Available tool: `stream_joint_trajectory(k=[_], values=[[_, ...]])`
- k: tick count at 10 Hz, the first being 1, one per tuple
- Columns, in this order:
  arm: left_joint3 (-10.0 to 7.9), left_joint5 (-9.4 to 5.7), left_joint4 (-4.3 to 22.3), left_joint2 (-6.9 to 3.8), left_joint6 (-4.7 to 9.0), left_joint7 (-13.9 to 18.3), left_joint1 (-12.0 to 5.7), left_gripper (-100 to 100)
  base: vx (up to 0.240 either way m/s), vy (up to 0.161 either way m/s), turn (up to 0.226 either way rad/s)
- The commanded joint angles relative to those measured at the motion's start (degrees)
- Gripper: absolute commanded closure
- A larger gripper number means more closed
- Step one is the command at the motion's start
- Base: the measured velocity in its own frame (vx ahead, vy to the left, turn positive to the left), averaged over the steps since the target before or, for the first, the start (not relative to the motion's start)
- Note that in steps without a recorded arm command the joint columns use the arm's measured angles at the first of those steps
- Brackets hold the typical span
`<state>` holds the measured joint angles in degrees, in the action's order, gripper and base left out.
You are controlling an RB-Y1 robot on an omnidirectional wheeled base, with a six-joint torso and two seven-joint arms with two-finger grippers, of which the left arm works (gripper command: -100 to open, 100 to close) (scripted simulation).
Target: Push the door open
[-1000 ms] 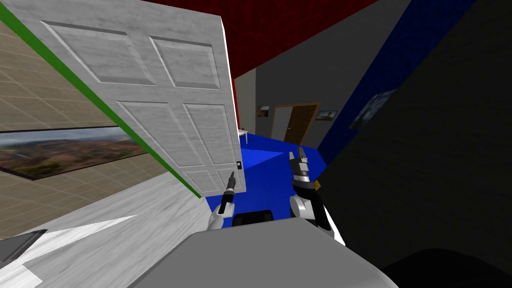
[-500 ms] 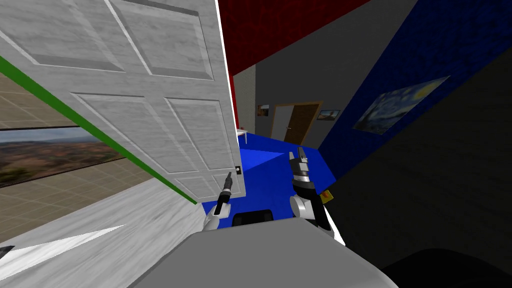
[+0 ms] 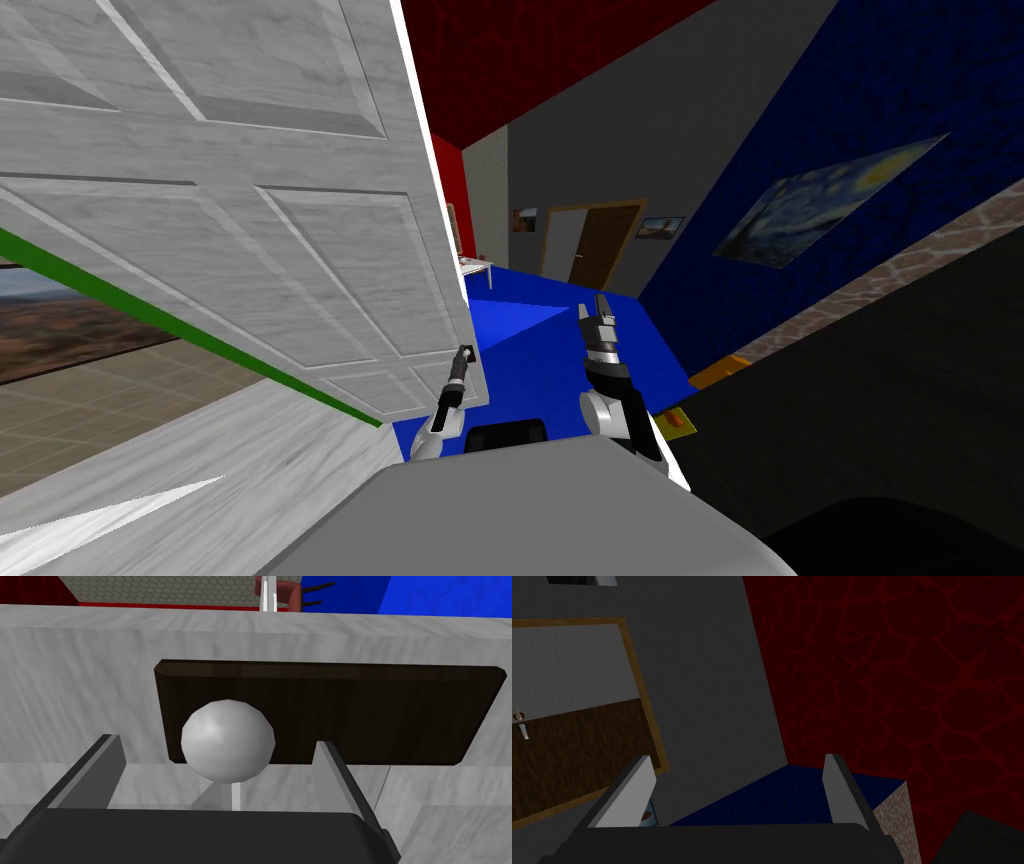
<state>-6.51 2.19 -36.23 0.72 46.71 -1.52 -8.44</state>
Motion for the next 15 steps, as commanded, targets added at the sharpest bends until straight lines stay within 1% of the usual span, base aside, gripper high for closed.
stream_joint_trajectory(k=[1, 6, 7, 10, 12, 13, 14, 15], values=[[0.0, 0.0, 0.07, -0.14, -0.06, 0.02, -0.12, 100, -0.022, -0.001, -0.01], [0.0, 0.0, 0.07, -0.14, -0.06, 0.02, -0.12, 100, -0.015, 0.003, -0.004], [-0.9, -0.59, 0.16, -1.35, -0.38, -0.27, -0.12, 100, 0.121, -0.075, 0.032], [-2.35, -1.55, 0.1, -2.4, -0.64, -0.68, -0.29, 100, 0.19, -0.083, 0.065], [-3.47, -2.29, 0.05, -2.69, -0.84, -0.99, -0.42, 100, 0.201, -0.064, 0.04], [-4.04, -2.66, 0.03, -2.68, -0.95, -1.15, -0.49, 100, 0.219, -0.103, 0.078], [-4.59, -3.02, 0.0, -2.56, -1.05, -1.3, -0.55, 100, 0.202, -0.096, 0.086], [-5.36, -3.53, -0.03, -2.22, -1.19, -1.52, -0.64, 100, 0.224, -0.088, 0.082]])
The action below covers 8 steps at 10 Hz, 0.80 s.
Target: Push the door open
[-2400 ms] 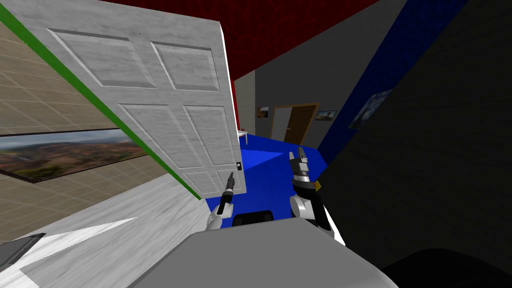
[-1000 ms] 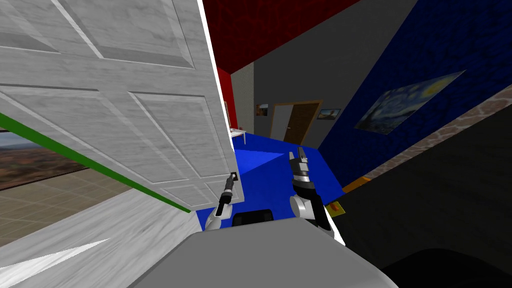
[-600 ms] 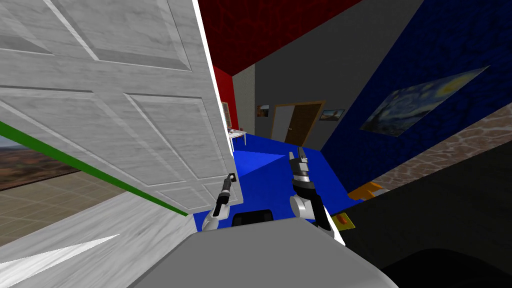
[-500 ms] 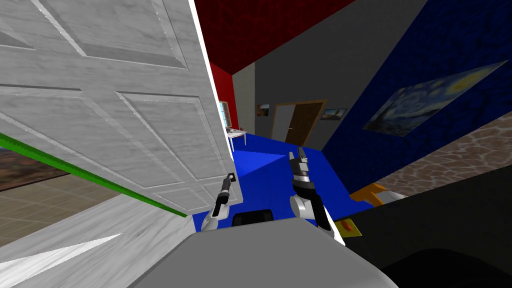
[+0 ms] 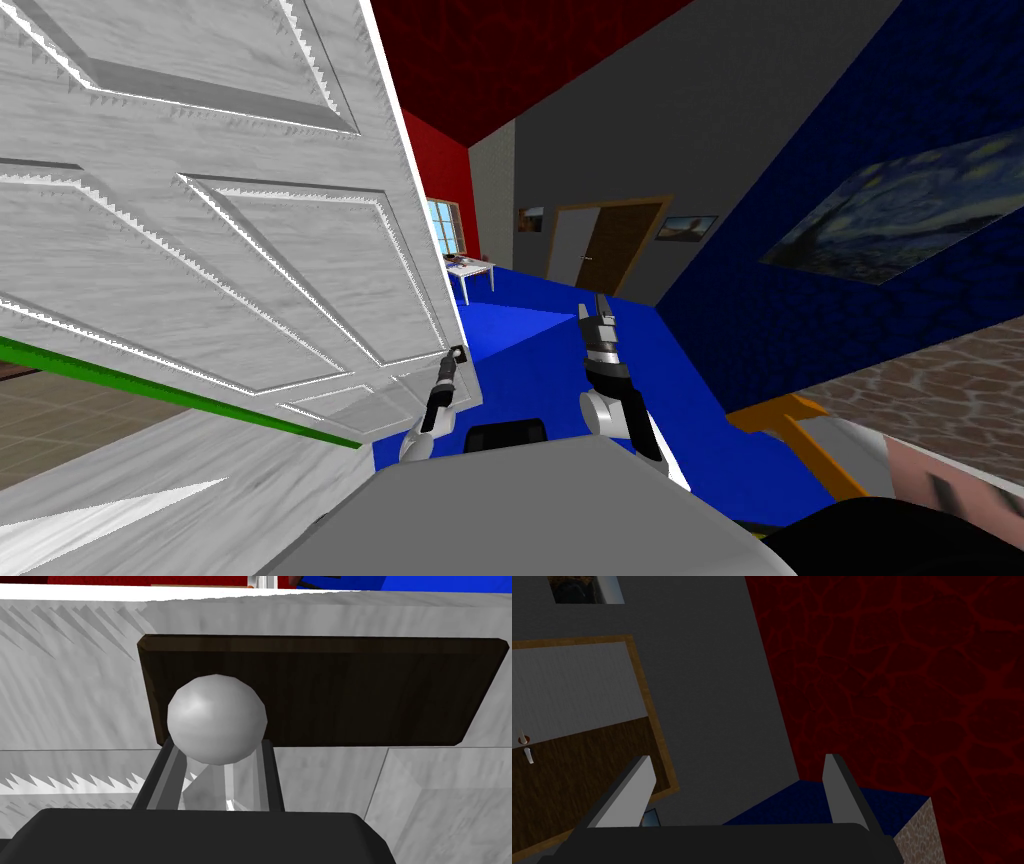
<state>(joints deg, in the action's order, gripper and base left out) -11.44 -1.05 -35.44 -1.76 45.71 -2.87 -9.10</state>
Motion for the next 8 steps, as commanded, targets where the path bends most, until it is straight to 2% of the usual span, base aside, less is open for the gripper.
stream_joint_trajectory(k=[1, 3, 4, 5, 8], values=[[-1.1, -0.72, -0.85, 0.74, -0.31, -0.35, -0.05, 100, 0.221, -0.055, 0.076], [-1.98, -1.31, -0.89, 1.75, -0.47, -0.59, -0.16, 100, 0.173, -0.075, 0.073], [-2.02, -1.25, -0.97, 1.09, -0.5, -0.54, 0.19, 100, 0.069, -0.028, 0.048], [-3.1, -1.86, -1.14, 0.12, -0.49, -0.86, 0.23, 100, 0.14, -0.018, 0.047], [-4.62, -2.74, -1.19, -0.68, -0.48, -1.37, 0.28, 100, 0.205, -0.046, 0.047]])
